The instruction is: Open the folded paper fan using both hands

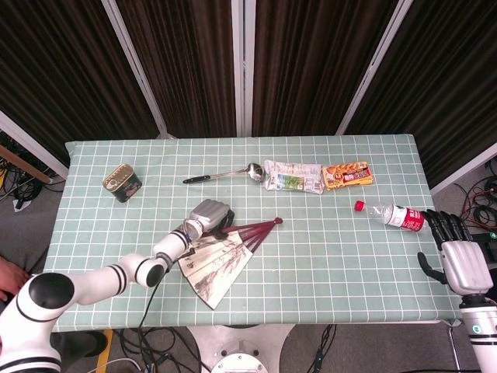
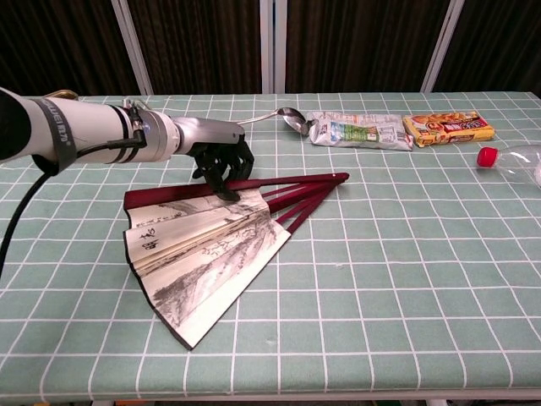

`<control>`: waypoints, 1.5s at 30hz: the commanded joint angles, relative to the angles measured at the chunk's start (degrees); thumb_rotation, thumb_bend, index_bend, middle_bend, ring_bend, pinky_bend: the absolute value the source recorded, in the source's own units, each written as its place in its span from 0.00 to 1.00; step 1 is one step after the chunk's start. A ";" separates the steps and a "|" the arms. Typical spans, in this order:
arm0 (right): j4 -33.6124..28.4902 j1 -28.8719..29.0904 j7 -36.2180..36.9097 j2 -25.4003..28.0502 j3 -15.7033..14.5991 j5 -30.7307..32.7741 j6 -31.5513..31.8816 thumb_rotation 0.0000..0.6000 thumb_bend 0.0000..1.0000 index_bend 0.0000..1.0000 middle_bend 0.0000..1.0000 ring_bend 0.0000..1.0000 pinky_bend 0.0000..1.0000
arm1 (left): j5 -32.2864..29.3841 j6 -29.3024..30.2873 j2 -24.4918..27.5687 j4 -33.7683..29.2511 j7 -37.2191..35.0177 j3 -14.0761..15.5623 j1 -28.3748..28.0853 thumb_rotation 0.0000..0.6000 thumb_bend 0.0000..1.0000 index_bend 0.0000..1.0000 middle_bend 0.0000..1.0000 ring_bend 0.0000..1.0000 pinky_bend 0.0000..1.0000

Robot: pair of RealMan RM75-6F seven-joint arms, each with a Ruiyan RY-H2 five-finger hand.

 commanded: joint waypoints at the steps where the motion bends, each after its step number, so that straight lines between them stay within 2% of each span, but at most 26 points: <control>1: 0.16 0.16 0.66 0.05 0.11 -0.13 -0.07 1.00 0.33 0.03 0.08 0.00 0.00 | 1.43 2.12 4.18 -4.70 -1.14 -0.86 1.51 1.00 0.31 0.67 0.72 0.73 0.80; 6: 0.46 1.12 3.40 0.42 -0.01 -0.80 -1.57 1.00 0.33 0.03 0.08 0.00 0.00 | 5.32 9.10 12.15 -15.17 -4.06 -2.47 6.14 1.00 0.31 0.67 0.72 0.74 0.82; 10: 0.16 3.27 8.42 1.01 -0.65 -1.96 -5.56 1.00 0.33 0.03 0.08 0.00 0.00 | 10.41 16.94 18.68 -24.39 -7.48 -3.43 11.31 1.00 0.31 0.67 0.72 0.74 0.82; 13: -0.88 6.35 16.73 1.84 -2.04 -4.71 -10.67 1.00 0.33 0.03 0.08 0.00 0.00 | 14.41 22.60 22.61 -30.16 -11.91 -4.27 15.25 1.00 0.31 0.67 0.72 0.74 0.82; 17: -1.04 11.20 28.67 2.90 -3.45 -8.37 -16.97 1.00 0.33 0.03 0.10 0.00 0.00 | 19.23 28.32 25.54 -34.81 -18.78 -5.08 19.23 1.00 0.31 0.67 0.72 0.74 0.82; 21: -0.42 16.27 37.60 2.22 -4.20 -11.68 -21.46 1.00 0.33 0.06 0.12 0.00 0.00 | 23.90 33.63 26.33 -37.08 -24.47 -5.59 21.95 1.00 0.31 0.67 0.73 0.74 0.82; 23: -0.02 19.04 43.06 0.95 -4.33 -12.65 -23.61 1.00 0.33 0.07 0.12 0.00 0.00 | 25.95 34.98 26.45 -37.58 -26.57 -5.60 22.45 1.00 0.31 0.67 0.73 0.74 0.82; 29: 2.84 26.44 52.15 -4.25 -3.34 -13.03 -28.78 1.00 0.33 0.10 0.13 0.00 0.00 | 29.91 36.97 26.46 -38.38 -28.56 -5.32 22.66 1.00 0.31 0.67 0.73 0.74 0.82; 38: 3.93 35.10 54.11 -9.70 -0.12 -9.51 -35.30 1.00 0.33 0.11 0.13 0.00 0.00 | 32.77 39.15 27.03 -40.61 -27.49 -5.17 22.79 1.00 0.31 0.67 0.73 0.74 0.82; 45: 3.42 40.27 55.97 -11.44 1.06 -8.02 -38.99 1.00 0.33 0.12 0.13 0.00 0.00 | 33.35 39.61 27.19 -40.83 -27.09 -5.06 22.64 1.00 0.31 0.67 0.73 0.74 0.81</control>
